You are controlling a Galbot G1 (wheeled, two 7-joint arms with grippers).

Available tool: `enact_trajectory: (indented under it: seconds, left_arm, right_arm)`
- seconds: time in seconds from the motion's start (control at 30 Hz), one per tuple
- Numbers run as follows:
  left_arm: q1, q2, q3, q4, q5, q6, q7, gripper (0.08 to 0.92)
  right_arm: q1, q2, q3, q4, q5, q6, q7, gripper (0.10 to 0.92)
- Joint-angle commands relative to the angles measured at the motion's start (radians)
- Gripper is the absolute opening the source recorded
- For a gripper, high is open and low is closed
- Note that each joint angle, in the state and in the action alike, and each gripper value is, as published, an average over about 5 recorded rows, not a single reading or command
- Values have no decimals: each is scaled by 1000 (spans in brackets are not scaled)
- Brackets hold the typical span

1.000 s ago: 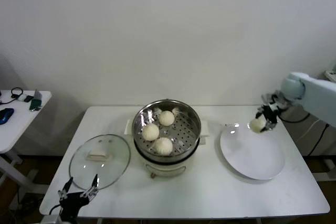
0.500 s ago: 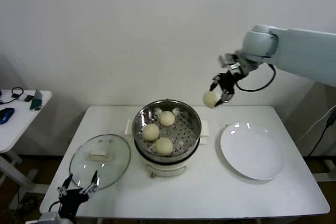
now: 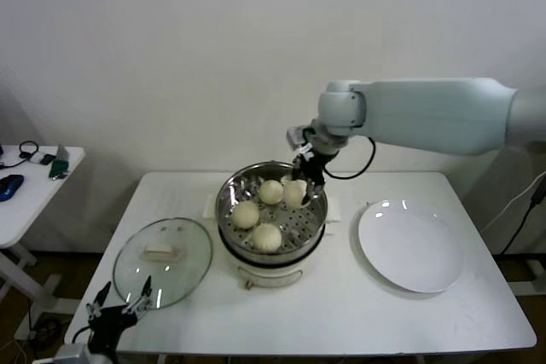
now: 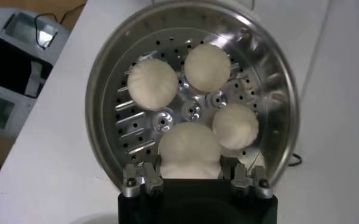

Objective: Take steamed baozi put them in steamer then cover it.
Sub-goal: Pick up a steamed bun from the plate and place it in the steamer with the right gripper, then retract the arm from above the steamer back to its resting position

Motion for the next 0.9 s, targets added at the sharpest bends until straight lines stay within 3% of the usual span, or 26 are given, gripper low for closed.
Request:
enact_trajectory:
  seconds: [0.03, 0.43, 0.63, 0.8, 0.9]
  left_arm:
    - [-1, -1, -9, 4, -6, 1, 0, 823]
    - [-5, -3, -9, 3, -6, 6, 1, 823]
    - [-4, 1, -6, -13, -18, 21, -10, 823]
    - [0, 17, -5, -37, -34, 30, -35, 823]
    - [7, 31, -2, -51, 5, 26, -59, 823]
  right_arm:
    - [-133, 75, -1, -55, -109, -23, 35, 653]
    - [-157, 66, 24, -72, -120, -14, 45, 673]
    - [-75, 23, 44, -52, -81, 47, -36, 803]
    - [3, -103, 139, -51, 89, 61, -68, 822]
    - [11, -207, 230, -44, 244, 29, 30, 823]
